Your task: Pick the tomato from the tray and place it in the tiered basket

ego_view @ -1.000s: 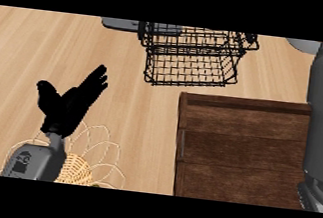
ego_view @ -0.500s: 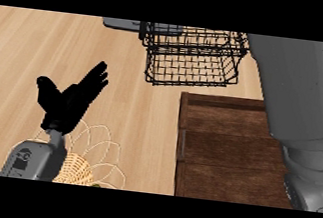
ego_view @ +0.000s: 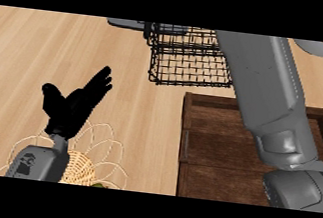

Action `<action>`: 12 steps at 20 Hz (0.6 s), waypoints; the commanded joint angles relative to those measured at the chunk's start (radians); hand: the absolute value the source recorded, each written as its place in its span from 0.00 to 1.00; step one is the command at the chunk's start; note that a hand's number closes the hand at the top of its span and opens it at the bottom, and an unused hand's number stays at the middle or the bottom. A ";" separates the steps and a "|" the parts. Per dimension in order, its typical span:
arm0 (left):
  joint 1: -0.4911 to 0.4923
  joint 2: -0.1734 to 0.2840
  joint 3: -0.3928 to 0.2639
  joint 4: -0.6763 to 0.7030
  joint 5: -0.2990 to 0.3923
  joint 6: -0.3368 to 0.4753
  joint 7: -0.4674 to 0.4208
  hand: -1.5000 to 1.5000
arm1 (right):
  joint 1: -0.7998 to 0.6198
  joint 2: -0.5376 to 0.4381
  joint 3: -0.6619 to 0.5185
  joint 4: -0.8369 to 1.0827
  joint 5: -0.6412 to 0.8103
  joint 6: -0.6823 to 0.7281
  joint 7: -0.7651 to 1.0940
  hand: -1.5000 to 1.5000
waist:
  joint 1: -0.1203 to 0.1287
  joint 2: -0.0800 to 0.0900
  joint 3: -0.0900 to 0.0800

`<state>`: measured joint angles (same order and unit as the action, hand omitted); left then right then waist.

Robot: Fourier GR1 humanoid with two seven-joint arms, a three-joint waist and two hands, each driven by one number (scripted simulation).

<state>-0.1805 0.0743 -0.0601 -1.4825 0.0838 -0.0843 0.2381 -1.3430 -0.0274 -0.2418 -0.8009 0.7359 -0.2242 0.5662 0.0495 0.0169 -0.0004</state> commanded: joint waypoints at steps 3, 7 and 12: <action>-0.017 0.003 -0.002 0.024 -0.006 -0.014 -0.019 0.50 | -0.020 0.027 -0.059 0.170 -0.152 -0.102 -0.253 0.00 | 0.013 0.005 0.000; -0.024 0.006 -0.008 -0.050 0.012 -0.019 0.042 0.50 | -0.123 0.027 -0.054 0.291 -0.177 -0.160 -0.314 0.00 | 0.035 0.005 -0.001; -0.015 0.002 0.009 -0.011 0.012 -0.013 0.012 0.50 | -0.165 0.022 -0.107 0.327 -0.162 -0.307 -0.402 0.00 | 0.015 0.004 -0.001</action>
<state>-0.2080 0.0626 -0.0705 -1.4939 0.0821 -0.0862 0.2597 -1.4633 -0.0034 -0.3249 -0.5277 0.5738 -0.4401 0.2079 0.0702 0.0235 -0.0012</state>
